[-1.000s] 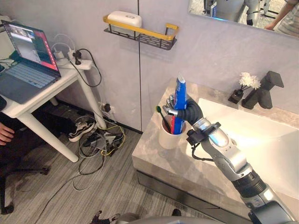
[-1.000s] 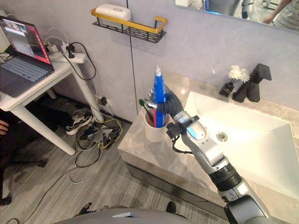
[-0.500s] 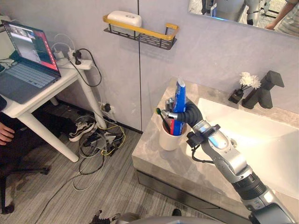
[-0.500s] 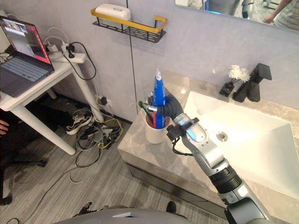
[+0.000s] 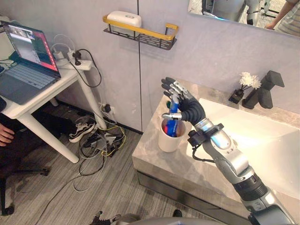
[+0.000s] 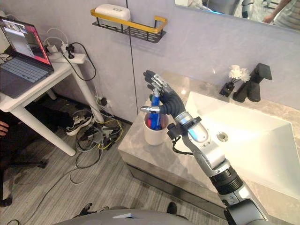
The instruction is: Organize washtable
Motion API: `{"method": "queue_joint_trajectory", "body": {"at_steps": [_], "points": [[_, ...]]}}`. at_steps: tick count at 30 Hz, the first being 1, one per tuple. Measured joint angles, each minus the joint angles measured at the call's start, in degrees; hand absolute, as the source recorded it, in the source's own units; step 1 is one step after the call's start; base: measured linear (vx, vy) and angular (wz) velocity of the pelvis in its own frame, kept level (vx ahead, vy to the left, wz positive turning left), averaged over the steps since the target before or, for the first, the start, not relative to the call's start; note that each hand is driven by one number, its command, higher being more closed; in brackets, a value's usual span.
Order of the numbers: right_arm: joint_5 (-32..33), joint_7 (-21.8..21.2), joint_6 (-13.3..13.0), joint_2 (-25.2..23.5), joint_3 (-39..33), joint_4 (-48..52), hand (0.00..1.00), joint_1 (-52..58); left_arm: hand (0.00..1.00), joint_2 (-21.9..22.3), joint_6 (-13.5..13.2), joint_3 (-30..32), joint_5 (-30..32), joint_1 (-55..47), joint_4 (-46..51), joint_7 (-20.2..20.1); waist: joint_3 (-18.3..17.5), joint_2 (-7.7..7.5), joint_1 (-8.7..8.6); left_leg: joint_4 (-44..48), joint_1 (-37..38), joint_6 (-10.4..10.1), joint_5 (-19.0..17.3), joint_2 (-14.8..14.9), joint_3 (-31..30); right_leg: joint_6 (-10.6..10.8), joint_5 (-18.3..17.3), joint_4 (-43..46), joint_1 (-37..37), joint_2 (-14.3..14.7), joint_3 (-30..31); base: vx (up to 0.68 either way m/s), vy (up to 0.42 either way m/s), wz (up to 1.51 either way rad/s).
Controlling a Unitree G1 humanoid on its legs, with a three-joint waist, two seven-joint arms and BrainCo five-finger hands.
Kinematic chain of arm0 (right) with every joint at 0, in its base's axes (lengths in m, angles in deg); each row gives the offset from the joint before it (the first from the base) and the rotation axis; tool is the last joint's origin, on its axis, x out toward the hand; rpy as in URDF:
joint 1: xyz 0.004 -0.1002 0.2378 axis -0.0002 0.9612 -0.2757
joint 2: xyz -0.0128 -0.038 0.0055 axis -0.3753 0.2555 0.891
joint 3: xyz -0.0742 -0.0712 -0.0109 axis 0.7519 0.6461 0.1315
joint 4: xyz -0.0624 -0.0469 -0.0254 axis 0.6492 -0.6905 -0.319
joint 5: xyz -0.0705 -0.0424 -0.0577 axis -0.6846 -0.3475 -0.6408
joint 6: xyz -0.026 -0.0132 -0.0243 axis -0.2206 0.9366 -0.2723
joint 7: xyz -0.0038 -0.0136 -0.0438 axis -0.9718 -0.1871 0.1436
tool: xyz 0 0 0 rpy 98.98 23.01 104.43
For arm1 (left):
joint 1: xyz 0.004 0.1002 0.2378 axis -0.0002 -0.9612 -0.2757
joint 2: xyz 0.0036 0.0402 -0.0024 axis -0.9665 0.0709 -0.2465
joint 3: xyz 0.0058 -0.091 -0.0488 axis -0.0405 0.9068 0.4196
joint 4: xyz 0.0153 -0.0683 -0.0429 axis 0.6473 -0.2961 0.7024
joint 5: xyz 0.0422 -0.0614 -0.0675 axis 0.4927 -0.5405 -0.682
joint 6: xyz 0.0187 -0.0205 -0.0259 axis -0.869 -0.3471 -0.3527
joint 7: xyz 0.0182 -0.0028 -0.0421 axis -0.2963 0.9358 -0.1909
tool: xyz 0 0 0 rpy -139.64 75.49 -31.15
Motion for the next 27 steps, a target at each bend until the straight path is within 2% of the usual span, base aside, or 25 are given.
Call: {"method": "queue_joint_trajectory", "body": {"at_steps": [12,17,25,27], "points": [[0.10,0.09,-1.15,-0.03,-3.42,2.79,0.00,2.99,0.00,0.03,-0.04,0.05,0.01,0.00,-0.18,0.00,0.03,0.10,-0.13,-0.16,0.47,0.00,0.00,0.05,0.84,0.01,0.01,0.14,0.01,-0.01,0.84,0.00,0.003,-0.03],[0.30,0.22,-1.98,-0.04,-7.78,5.99,0.00,4.37,0.00,0.07,-0.04,0.12,0.02,0.01,-0.62,0.00,-0.09,0.28,-1.08,-0.19,0.60,0.00,0.00,0.06,1.04,0.01,0.01,0.16,0.01,0.00,0.97,0.00,0.000,0.00],[0.65,1.81,-3.25,-0.38,-21.20,10.22,0.00,9.85,0.00,0.76,-0.07,0.57,0.21,0.06,-1.81,-0.09,-0.99,1.56,-2.01,-0.89,1.59,0.01,-0.01,0.20,2.41,0.06,0.05,0.17,0.01,0.12,2.40,0.00,0.006,-0.08],[0.80,2.48,-4.29,-1.90,-26.74,11.29,0.00,12.16,0.00,1.04,-0.08,1.32,1.47,0.05,-1.93,-0.15,-1.10,1.59,-2.87,-0.98,1.65,0.02,-0.01,0.20,2.56,0.08,0.07,0.16,-0.03,0.11,2.54,0.00,0.008,-0.06]]}}
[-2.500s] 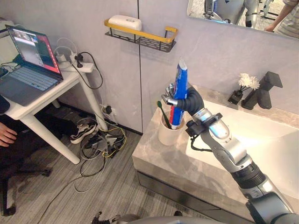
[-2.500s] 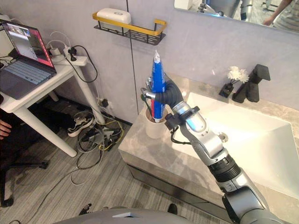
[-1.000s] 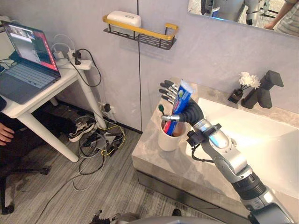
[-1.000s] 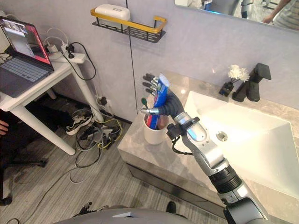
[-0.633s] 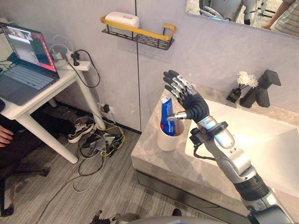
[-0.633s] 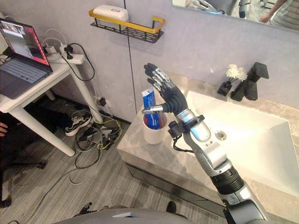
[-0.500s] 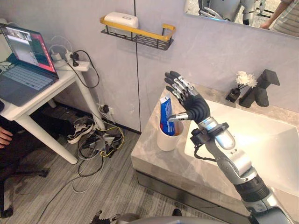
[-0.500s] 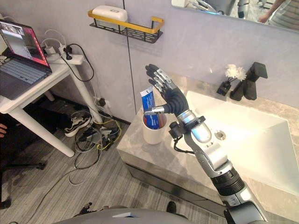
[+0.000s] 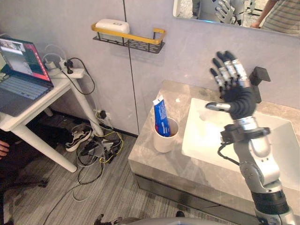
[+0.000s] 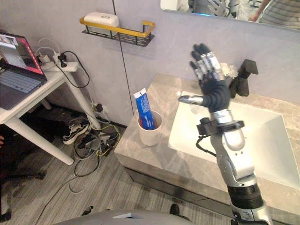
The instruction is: Organize washtable
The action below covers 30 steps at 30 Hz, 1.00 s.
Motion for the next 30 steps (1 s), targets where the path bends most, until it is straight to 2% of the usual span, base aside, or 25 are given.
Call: {"method": "queue_joint_trajectory", "body": {"at_steps": [4,6,7,9,11,13,14,16,19,22,24,27,30], "points": [[2.06,2.05,-1.12,-5.83,-13.62,2.98,0.00,7.70,0.00,1.47,-0.02,2.95,0.87,0.21,-0.07,-0.03,-0.20,0.09,-0.70,-0.31,0.08,0.02,-0.01,-0.03,0.56,0.14,0.08,-0.23,-0.23,-0.04,0.39,0.01,0.005,-0.07],[2.08,4.63,-1.30,-11.89,-23.91,3.21,0.00,13.65,0.00,2.76,0.01,5.23,0.96,-0.02,-0.20,-0.02,-0.83,0.51,-2.13,-0.51,0.08,0.02,-0.01,0.01,1.17,0.20,0.13,-0.31,-0.71,-0.03,0.76,0.03,0.008,-0.13],[2.04,5.18,-1.32,-12.85,-25.63,3.21,0.00,14.85,0.00,3.01,0.01,5.48,0.98,-0.02,-0.20,-0.01,-1.01,0.67,-2.22,-0.50,0.08,0.03,-0.01,0.02,1.43,0.24,0.15,-0.31,-0.94,-0.03,1.01,0.03,0.011,-0.19],[1.93,8.81,-1.40,-16.92,-32.03,2.92,0.00,18.11,0.00,3.38,0.03,5.65,2.78,-0.03,-0.24,-0.01,-1.33,1.20,-3.35,-0.56,0.07,0.02,-0.01,0.02,2.06,0.32,0.21,-0.32,-1.31,0.00,1.59,0.02,0.007,-0.15],[1.37,11.54,-1.64,-19.05,-36.23,1.41,0.00,19.49,0.00,3.32,0.05,5.37,3.23,-0.02,-0.25,-0.01,-1.65,1.42,-3.76,-0.71,0.08,0.02,-0.01,0.02,2.51,0.38,0.25,-0.30,-1.61,0.06,1.96,0.01,0.006,-0.16],[-0.77,16.66,-2.35,-22.13,-42.35,-3.79,0.00,19.93,0.00,3.33,0.21,5.15,3.37,-0.02,-0.35,0.10,-1.85,1.52,-4.58,-0.91,0.16,0.03,-0.02,0.04,3.80,0.52,0.38,-0.32,-2.13,0.08,3.51,0.00,0.013,-0.26],[-0.80,17.59,-2.37,-22.96,-43.53,-5.04,0.00,20.27,0.00,3.32,0.26,4.98,3.49,-0.03,-0.41,0.12,-1.85,1.52,-4.96,-0.94,0.19,0.03,-0.02,0.03,3.92,0.52,0.38,-0.32,-2.17,0.08,3.70,-0.01,0.010,-0.22],[-4.09,23.25,-2.31,-26.61,-47.18,-9.44,0.00,22.14,0.00,3.14,0.56,4.09,4.82,-0.02,-0.58,0.40,-1.86,1.60,-5.36,-1.10,0.40,0.10,-0.08,0.05,5.42,0.68,0.60,-0.23,-2.81,0.34,5.03,-0.02,0.009,-0.31],[-10.46,29.96,-0.98,-27.84,-48.65,-14.02,0.00,24.39,0.00,3.05,0.68,2.52,5.39,0.05,-1.81,1.43,-2.19,2.74,-6.14,-1.29,0.46,0.39,-0.71,0.02,8.16,0.75,1.16,-0.13,-3.82,0.90,7.62,-0.02,0.017,-0.47],[-12.12,33.57,0.44,-29.63,-47.34,-14.71,0.00,27.61,0.00,4.11,1.18,2.40,5.61,0.32,-2.53,1.88,-2.61,3.66,-6.94,-0.97,0.50,0.20,-1.68,0.17,10.28,0.93,0.92,-0.20,-4.46,1.13,9.34,-0.01,0.018,-0.38],[-15.20,34.54,2.55,-30.36,-44.36,-14.61,0.00,30.66,0.00,4.66,1.68,3.30,5.58,0.37,-2.52,2.51,-2.59,3.77,-7.04,-0.11,0.50,0.43,-2.27,0.68,12.54,0.75,1.20,-0.07,-5.03,1.74,10.61,0.00,-0.003,-0.49],[-20.16,35.15,4.08,-31.21,-39.53,-14.49,0.00,33.60,0.00,5.02,1.66,3.82,5.56,0.46,-2.40,3.08,-2.56,3.82,-7.21,1.36,0.52,0.03,-3.40,1.51,14.78,0.62,1.48,0.01,-5.30,2.56,11.51,0.01,-0.016,-0.47],[-23.50,35.04,5.78,-31.38,-31.35,-15.10,0.00,34.97,0.00,6.06,1.66,5.23,5.34,0.42,-2.20,4.10,-2.17,4.21,-7.43,2.60,0.99,-0.39,-4.66,2.56,18.45,0.25,1.73,1.05,-6.14,4.00,13.70,0.02,-0.014,-0.52]]}}
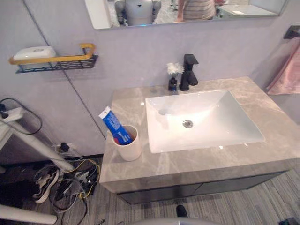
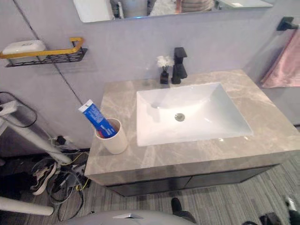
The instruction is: Organize washtable
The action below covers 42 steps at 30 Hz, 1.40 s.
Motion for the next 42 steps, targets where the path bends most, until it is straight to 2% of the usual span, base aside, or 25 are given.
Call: {"method": "queue_joint_trajectory", "body": {"at_steps": [2,5,6,9,11,15,18,20,24,28,29,30,32,33,35,37,38,42], "points": [[-2.11,-0.58,-0.06,0.07,4.14,-2.01,0.00,0.27,0.00,0.30,-0.12,-0.01,-0.05,0.04,0.02,0.78,0.59,0.33,-0.26,0.08,1.01,-0.31,-0.24,0.53,1.87,-0.03,-0.03,0.90,0.12,0.53,0.42,0.02,-0.008,-0.26],[-4.24,-2.90,0.65,0.31,10.44,-10.32,0.00,0.76,0.00,0.27,-0.24,-0.12,-0.15,0.06,-0.16,1.43,0.77,0.30,-0.31,0.09,1.50,-0.69,-0.50,1.36,3.29,-0.62,-0.67,1.25,0.26,1.09,0.27,0.01,-0.021,-0.13],[-5.56,-4.53,1.59,0.84,13.94,-15.64,0.00,1.13,0.00,0.12,-0.40,-0.58,-0.19,0.32,-0.46,1.83,0.83,0.38,0.14,0.10,1.86,-0.91,-0.64,1.73,3.85,-0.74,-0.87,1.28,0.43,1.33,-0.14,0.03,-0.037,-0.11],[-9.88,-7.65,2.63,1.06,17.34,-24.10,0.00,1.86,0.00,-0.81,-0.62,-2.94,-0.15,1.21,-0.87,2.25,0.94,0.49,1.47,0.08,2.32,-1.20,-0.84,2.41,3.71,-1.11,-1.12,1.10,1.17,1.62,-1.23,0.03,-0.031,0.07],[-11.00,-10.27,2.84,1.64,17.90,-29.47,0.00,1.53,0.00,-1.39,-1.11,-3.80,-0.22,2.11,-2.15,2.26,0.96,0.52,2.37,-0.22,2.72,-1.22,-0.83,2.59,3.09,-1.15,-1.15,0.46,2.10,1.61,-1.99,0.04,-0.020,0.25],[-11.09,-15.94,2.67,6.88,17.24,-47.62,0.00,-5.05,0.00,-2.25,-2.01,-4.28,-0.64,2.54,-3.72,1.92,1.24,0.15,2.56,-0.99,3.34,-1.31,-0.53,2.31,0.02,-0.96,-0.88,-0.65,4.20,0.77,-4.66,0.05,0.016,0.36],[-11.01,-18.95,2.47,8.90,14.64,-59.94,0.00,-9.50,0.00,-3.37,-2.09,-4.29,-0.64,3.77,-7.72,0.83,1.44,-0.09,3.56,-1.83,4.23,-1.59,-0.11,2.31,-2.49,-0.95,-0.89,-1.87,6.20,0.49,-6.80,0.06,0.002,0.36],[-10.88,-19.99,2.47,9.07,13.06,-63.95,0.00,-10.87,0.00,-3.76,-2.06,-4.21,-0.88,4.33,-8.71,0.27,1.63,-0.41,4.31,-2.46,4.52,-1.74,0.59,2.30,-3.84,-1.01,-1.02,-1.87,6.45,0.42,-7.70,0.05,-0.027,0.34],[-10.39,-20.81,2.44,9.54,12.39,-67.83,0.00,-13.72,0.00,-4.21,-2.09,-3.75,-3.30,4.63,-9.28,-0.20,3.50,-0.73,4.24,-3.51,5.06,-2.03,1.81,2.28,-6.39,-1.16,-1.31,-1.87,7.63,0.10,-10.33,0.00,-0.031,0.32],[-10.34,-20.89,2.31,9.73,12.45,-69.02,0.00,-14.29,0.00,-4.20,-1.77,-2.41,-5.47,4.57,-9.48,0.21,3.67,-1.05,4.33,-4.19,5.04,-2.13,2.60,2.23,-8.04,-1.34,-1.57,-1.90,8.03,-0.14,-12.04,-0.04,-0.025,0.23],[-10.27,-20.88,2.27,9.79,12.46,-69.44,0.00,-14.55,0.00,-4.20,-1.79,-1.97,-7.29,4.58,-9.49,0.72,3.65,-1.05,4.32,-4.39,5.03,-2.18,2.83,2.23,-8.67,-1.41,-1.62,-1.91,8.09,-0.16,-12.44,-0.06,-0.026,0.19],[-9.71,-20.87,2.26,9.80,12.71,-69.74,0.00,-14.67,0.00,-4.19,-1.87,-1.50,-10.77,4.57,-9.48,1.23,3.90,-1.69,4.35,-4.97,5.02,-2.28,3.20,2.25,-8.92,-1.64,-1.81,-2.04,8.08,-0.20,-12.97,-0.07,-0.027,0.20],[-8.17,-20.87,2.20,9.81,13.13,-69.75,0.00,-14.67,0.00,-4.16,-2.06,-0.40,-14.23,4.61,-9.11,1.70,3.89,-1.31,4.34,-5.25,4.79,-2.38,3.31,2.25,-9.72,-1.78,-1.92,-2.18,8.09,-0.26,-13.42,-0.07,-0.022,0.15],[-8.17,-20.88,2.13,9.90,13.92,-69.74,0.00,-14.64,0.00,-3.48,-2.37,1.48,-17.87,4.31,-6.62,1.93,4.04,-2.07,4.34,-5.39,4.61,-2.44,3.34,2.30,-10.33,-1.53,-2.21,-2.25,8.04,-0.22,-13.78,-0.06,-0.030,0.18],[-8.17,-20.92,1.87,9.85,14.62,-69.71,0.00,-14.62,0.00,-1.71,-4.24,4.75,-25.34,3.39,-0.36,2.49,3.91,-1.77,4.45,-5.33,3.65,-2.60,3.50,2.31,-11.11,-1.57,-2.26,-2.25,7.52,-0.26,-14.30,-0.05,-0.033,0.23],[-8.11,-21.05,1.54,9.79,15.83,-69.69,0.00,-14.55,0.00,0.67,-6.38,8.07,-32.37,1.80,10.09,3.10,4.08,-2.41,4.66,-5.59,2.70,-2.83,4.03,2.35,-12.30,-1.75,-2.38,-2.14,6.99,-0.38,-15.43,-0.02,-0.038,0.30],[-8.11,-21.06,0.73,9.89,16.67,-69.56,0.00,-14.23,0.00,2.37,-7.79,9.48,-35.26,0.50,19.74,4.05,4.00,-2.42,4.91,-5.92,2.68,-2.84,4.25,2.47,-12.93,-1.85,-2.49,-1.94,7.07,-0.27,-15.70,0.01,-0.038,0.23],[-7.98,-21.18,0.04,10.81,18.68,-69.42,0.00,-13.71,0.00,2.73,-11.45,10.24,-39.19,-0.51,43.05,6.31,3.48,-1.93,5.57,-5.78,2.33,-2.67,4.82,2.40,-13.54,-2.07,-2.17,-1.88,7.08,-0.60,-16.98,0.05,-0.008,0.15]]}}
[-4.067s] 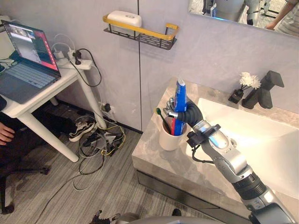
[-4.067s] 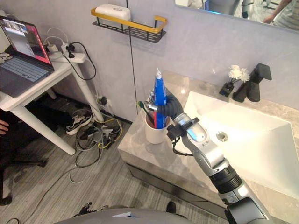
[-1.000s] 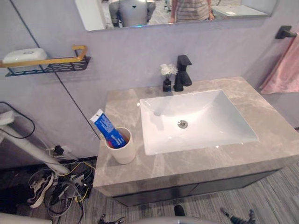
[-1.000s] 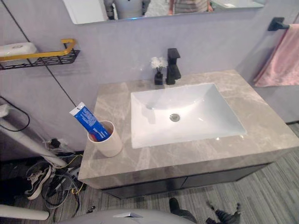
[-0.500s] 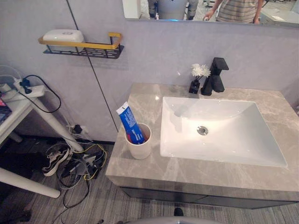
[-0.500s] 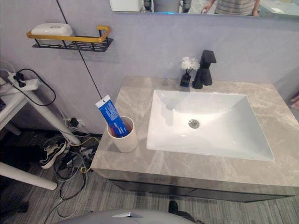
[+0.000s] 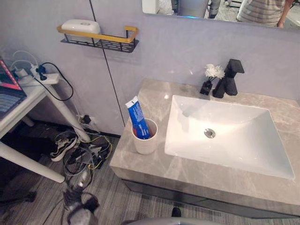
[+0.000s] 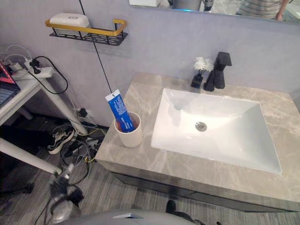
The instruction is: Organize washtable
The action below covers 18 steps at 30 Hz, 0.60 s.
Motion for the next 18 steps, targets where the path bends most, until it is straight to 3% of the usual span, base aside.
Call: {"method": "queue_joint_trajectory", "body": {"at_steps": [5,7,13,14,18], "points": [[1.50,-0.03,-0.55,0.27,1.10,0.15,0.00,0.75,0.00,0.35,-4.69,-1.42,-1.02,0.50,17.69,1.79,-1.15,-0.03,0.18,1.41,-1.17,-0.10,0.15,-0.89,-1.22,0.27,-0.25,0.02,0.18,-0.70,-0.86,0.03,0.006,0.16],[2.09,-0.04,-0.84,0.58,2.37,0.16,0.00,1.03,0.00,0.35,-6.51,-5.24,-2.06,0.93,26.63,2.15,-1.22,-0.11,0.25,1.83,-1.41,0.04,0.25,-1.33,-2.02,0.53,-0.45,0.02,0.60,-1.44,-1.59,-0.01,0.037,0.21],[2.13,-0.20,-1.88,0.63,2.89,-0.11,0.00,1.58,0.00,-0.23,-8.92,-14.48,-1.96,0.30,38.16,0.83,-1.62,-0.39,0.35,2.00,-2.50,0.37,0.14,-1.96,-3.09,1.02,-0.76,-0.01,0.51,-1.77,-2.46,-0.05,0.020,0.11],[2.26,-0.37,-1.99,0.63,3.11,-0.18,0.00,1.72,1.00,-0.38,-8.93,-16.61,-1.39,0.20,39.60,-0.02,-1.87,-0.56,0.34,2.18,-3.00,0.45,0.08,-1.99,-3.11,1.09,-0.68,-0.01,0.13,-1.81,-2.51,-0.06,0.008,0.10],[4.33,-1.16,-2.03,0.92,3.94,-0.62,0.00,2.01,1.00,-1.28,-8.98,-19.12,-1.27,0.18,41.56,-2.54,-2.68,-0.60,0.10,2.24,-3.59,0.48,0.05,-1.89,-3.19,0.84,-0.18,0.00,-0.44,-1.64,-2.41,-0.02,-0.003,0.01]]}}
